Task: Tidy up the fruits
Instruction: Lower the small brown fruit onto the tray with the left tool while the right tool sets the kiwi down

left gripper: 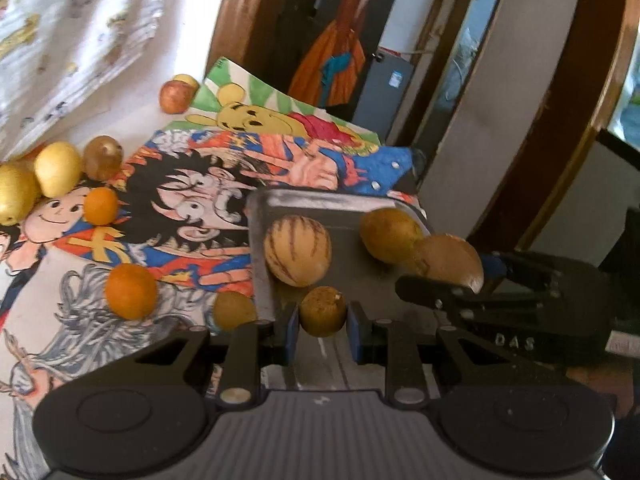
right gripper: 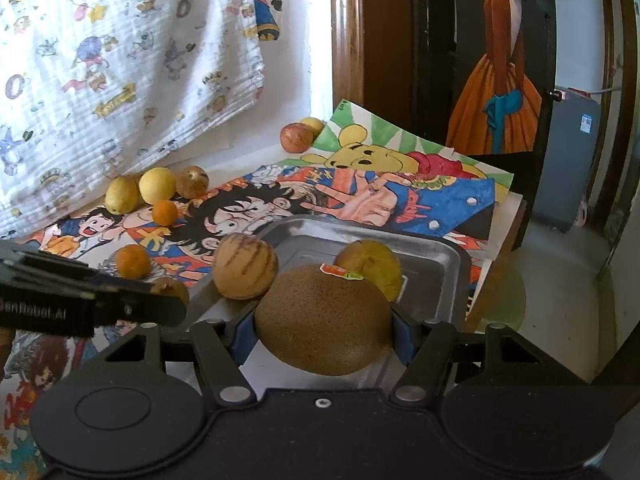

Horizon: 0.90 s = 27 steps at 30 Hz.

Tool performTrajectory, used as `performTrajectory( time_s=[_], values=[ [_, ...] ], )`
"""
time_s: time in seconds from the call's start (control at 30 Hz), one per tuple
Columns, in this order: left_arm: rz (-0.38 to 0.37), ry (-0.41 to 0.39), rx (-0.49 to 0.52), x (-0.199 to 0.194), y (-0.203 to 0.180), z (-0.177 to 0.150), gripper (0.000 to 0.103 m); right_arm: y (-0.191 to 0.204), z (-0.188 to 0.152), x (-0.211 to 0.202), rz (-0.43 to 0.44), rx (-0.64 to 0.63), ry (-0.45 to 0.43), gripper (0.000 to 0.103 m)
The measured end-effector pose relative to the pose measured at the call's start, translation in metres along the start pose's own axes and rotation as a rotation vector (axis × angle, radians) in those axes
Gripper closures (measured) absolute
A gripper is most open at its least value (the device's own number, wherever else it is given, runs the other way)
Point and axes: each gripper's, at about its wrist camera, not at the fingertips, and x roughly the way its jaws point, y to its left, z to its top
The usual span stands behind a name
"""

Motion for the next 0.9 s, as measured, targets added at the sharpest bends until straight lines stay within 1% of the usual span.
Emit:
performTrajectory(
  time_s=[0.33,0.7,0.9],
  values=[
    [-0.012,0.040,0.043,0.014,-0.010,-0.007,0.075,-0.010,-0.007,0.013,-0.002,0.013,0.029,0.036],
    [-0.002,0.072,0.045,0.018,-0.010,-0.010,0.075,-0.015,-0.009,0.015,-0.005,0.035,0.045,0.036],
    [0.002,0.074,0.036,0.017,-0.010,-0.011,0.075,-0.019,-0.013,0.016,-0.003,0.057,0.059,0.035]
  ],
)
